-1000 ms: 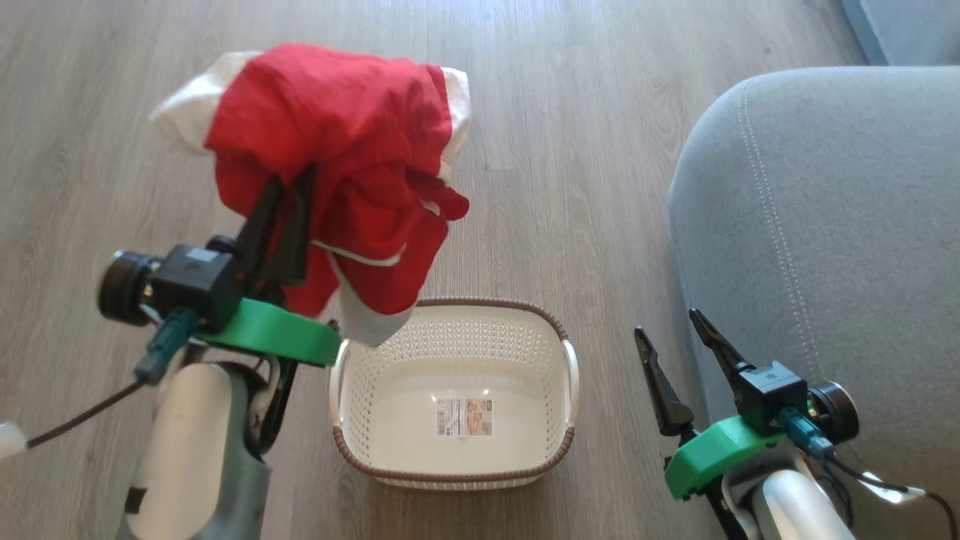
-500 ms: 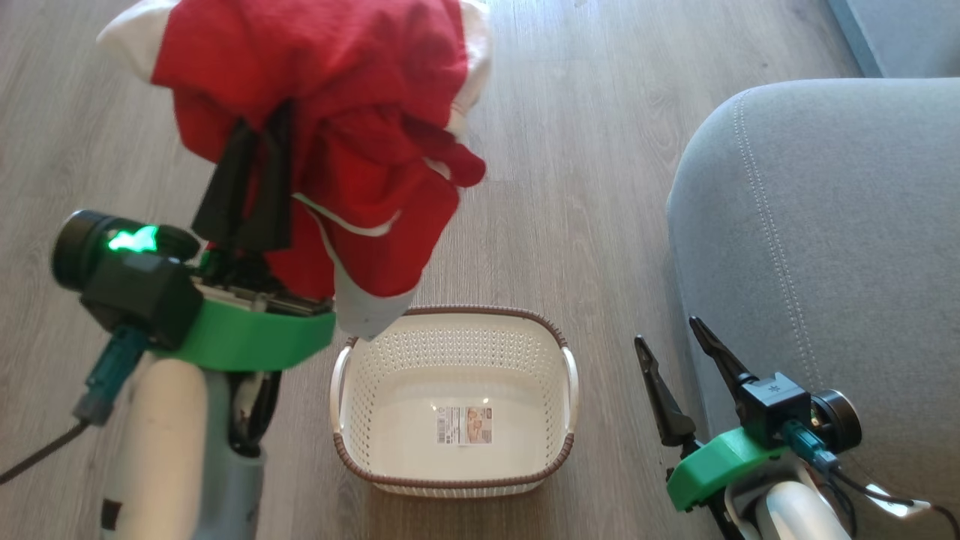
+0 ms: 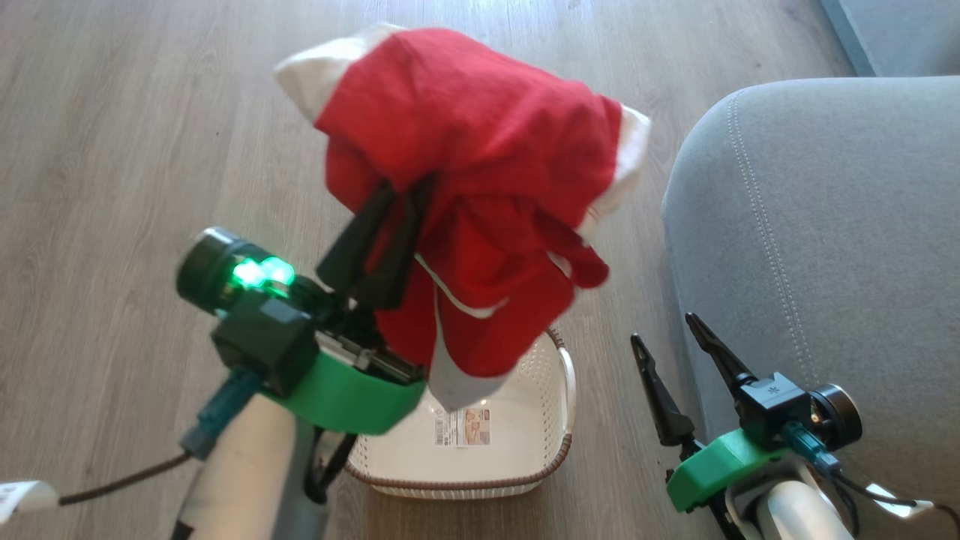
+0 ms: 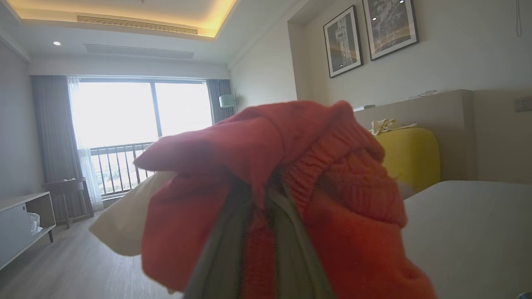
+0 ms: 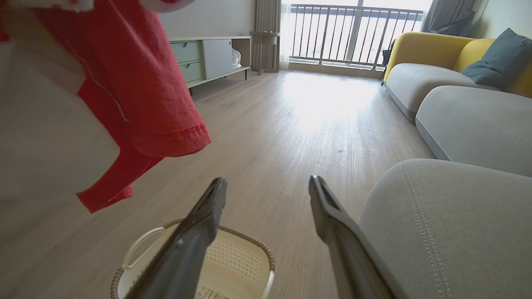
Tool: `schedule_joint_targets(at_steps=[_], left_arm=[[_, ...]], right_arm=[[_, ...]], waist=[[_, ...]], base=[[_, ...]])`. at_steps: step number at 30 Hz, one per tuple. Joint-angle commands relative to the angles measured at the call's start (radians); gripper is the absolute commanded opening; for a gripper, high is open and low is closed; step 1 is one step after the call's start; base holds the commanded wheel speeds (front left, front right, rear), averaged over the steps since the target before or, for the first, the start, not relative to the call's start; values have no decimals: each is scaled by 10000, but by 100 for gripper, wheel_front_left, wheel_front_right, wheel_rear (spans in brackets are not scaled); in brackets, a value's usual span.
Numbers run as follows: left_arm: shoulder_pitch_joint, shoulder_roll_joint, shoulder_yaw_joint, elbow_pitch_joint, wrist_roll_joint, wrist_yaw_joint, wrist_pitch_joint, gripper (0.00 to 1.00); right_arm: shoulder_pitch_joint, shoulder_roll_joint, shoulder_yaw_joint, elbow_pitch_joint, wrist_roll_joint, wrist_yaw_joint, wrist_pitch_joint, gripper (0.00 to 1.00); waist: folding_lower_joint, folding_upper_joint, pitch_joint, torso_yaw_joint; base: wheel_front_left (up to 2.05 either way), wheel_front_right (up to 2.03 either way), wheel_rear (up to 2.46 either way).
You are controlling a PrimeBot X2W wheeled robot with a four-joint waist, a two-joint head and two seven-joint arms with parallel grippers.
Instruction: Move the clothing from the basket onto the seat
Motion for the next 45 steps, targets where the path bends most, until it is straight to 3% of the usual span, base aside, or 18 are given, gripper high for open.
schedule_joint_targets(at_steps=[1,8,34,38,45], left_arm=[[-278,82,117,-419,-80,-28,-51,0],[-105,82,-454,-405,-176,-87,-51,0],[-186,82,13,-507,-468,-7,-51,0],[-206,82,82,-431,-500,-14,-51,0],[-258,82,116,-404,-525,-39,-51,0]], right_arm=[[-93,-102,260,-371,77,-2,-65,100],[-54,-198,352,-346,46,-2,-65,100],[-269,-300,434,-516,156,-2,-65,100],[-358,-701,991,-906,235,-2,-65,100],[-685,-1950,2590,-1849,481,-2,-65,100]], waist=[[1,-1,4,34],[1,-1,-28,86],[1,-1,128,2],[1,-1,178,-46],[1,-1,269,-143]], base=[[0,0,0],[0,0,0],[0,0,0],[0,0,0],[0,0,0]])
